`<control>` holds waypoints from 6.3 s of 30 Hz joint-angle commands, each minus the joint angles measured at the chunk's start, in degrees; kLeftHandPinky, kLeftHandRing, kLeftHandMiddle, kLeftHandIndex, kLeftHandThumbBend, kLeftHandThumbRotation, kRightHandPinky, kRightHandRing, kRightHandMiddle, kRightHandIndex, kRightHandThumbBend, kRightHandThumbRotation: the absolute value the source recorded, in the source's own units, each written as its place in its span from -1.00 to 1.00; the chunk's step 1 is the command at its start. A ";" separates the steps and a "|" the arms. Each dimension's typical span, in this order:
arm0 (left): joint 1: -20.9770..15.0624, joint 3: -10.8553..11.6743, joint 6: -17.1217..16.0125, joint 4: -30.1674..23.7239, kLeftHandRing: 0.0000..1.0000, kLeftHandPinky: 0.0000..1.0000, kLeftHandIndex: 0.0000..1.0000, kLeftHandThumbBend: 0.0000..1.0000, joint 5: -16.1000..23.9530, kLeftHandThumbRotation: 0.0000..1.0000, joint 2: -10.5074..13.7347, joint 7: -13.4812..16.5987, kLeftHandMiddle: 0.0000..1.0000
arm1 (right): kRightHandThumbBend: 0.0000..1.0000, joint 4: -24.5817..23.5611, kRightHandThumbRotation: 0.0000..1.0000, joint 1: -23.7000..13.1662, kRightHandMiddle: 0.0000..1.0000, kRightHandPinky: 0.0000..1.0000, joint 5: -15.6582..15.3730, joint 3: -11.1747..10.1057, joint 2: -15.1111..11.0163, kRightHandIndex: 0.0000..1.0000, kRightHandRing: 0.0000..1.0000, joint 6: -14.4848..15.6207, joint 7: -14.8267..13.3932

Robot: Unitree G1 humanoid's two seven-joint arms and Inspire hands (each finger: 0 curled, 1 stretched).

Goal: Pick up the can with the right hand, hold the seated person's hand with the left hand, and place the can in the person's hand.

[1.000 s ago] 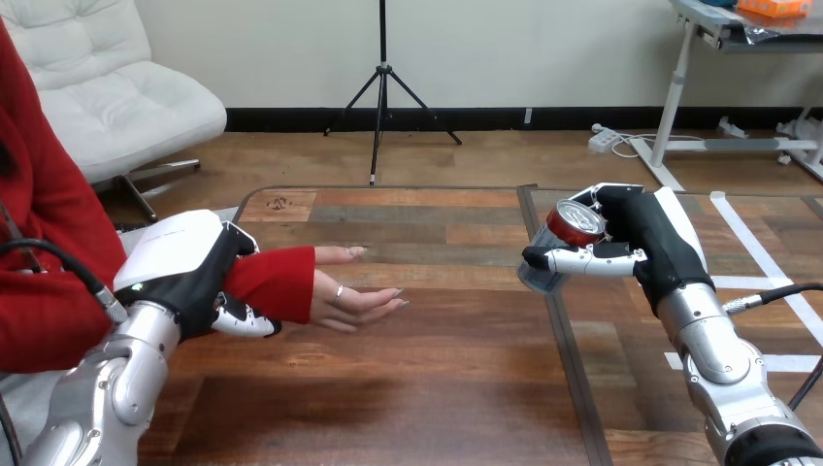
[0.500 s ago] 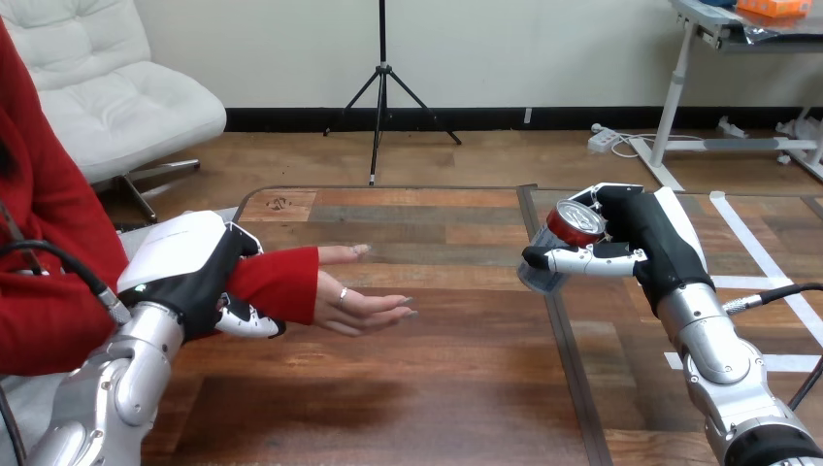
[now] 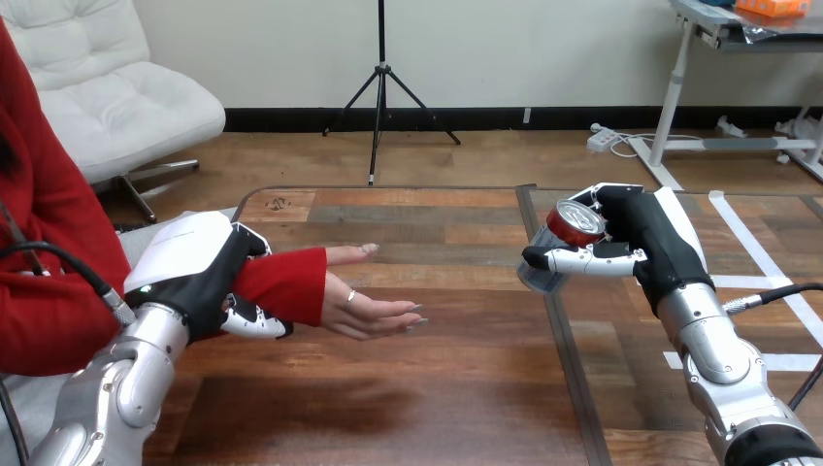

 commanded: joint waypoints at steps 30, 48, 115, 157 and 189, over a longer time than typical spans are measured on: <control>-4.79 2.02 -0.96 -2.55 -0.47 -0.60 -0.26 0.33 -0.85 -1.00 0.23 2.31 -0.29 | 0.70 -3.33 -1.00 -8.44 -0.17 -0.33 -0.68 0.46 0.79 -0.12 -0.27 -0.31 -0.84; -5.96 1.62 -1.55 -2.11 -0.47 -0.59 -0.26 0.30 -0.71 -1.00 -0.05 2.65 -0.28 | 0.67 -3.51 -1.00 -10.19 -0.17 -0.36 -2.59 2.09 4.16 -0.13 -0.27 0.46 -0.87; -11.86 0.93 1.42 -3.72 -0.49 -0.62 -0.26 0.35 -1.29 -1.00 -5.73 1.71 -0.30 | 0.66 -5.62 -1.00 -13.84 -0.18 -0.37 -6.50 7.99 15.66 -0.13 -0.28 3.11 -0.97; -13.56 -0.02 3.81 -3.53 -0.49 -0.62 -0.25 0.38 -0.71 -1.00 -8.90 3.31 -0.29 | 0.65 -9.69 -1.00 -13.51 -0.18 -0.38 -6.27 8.37 16.92 -0.15 -0.28 3.25 0.30; -12.42 0.46 2.15 -3.82 -0.48 -0.62 -0.25 0.37 -1.52 -1.00 -9.13 5.08 -0.29 | 0.67 -11.17 -1.00 -12.11 -0.14 -0.32 -5.85 8.00 16.32 -0.10 -0.21 7.17 1.29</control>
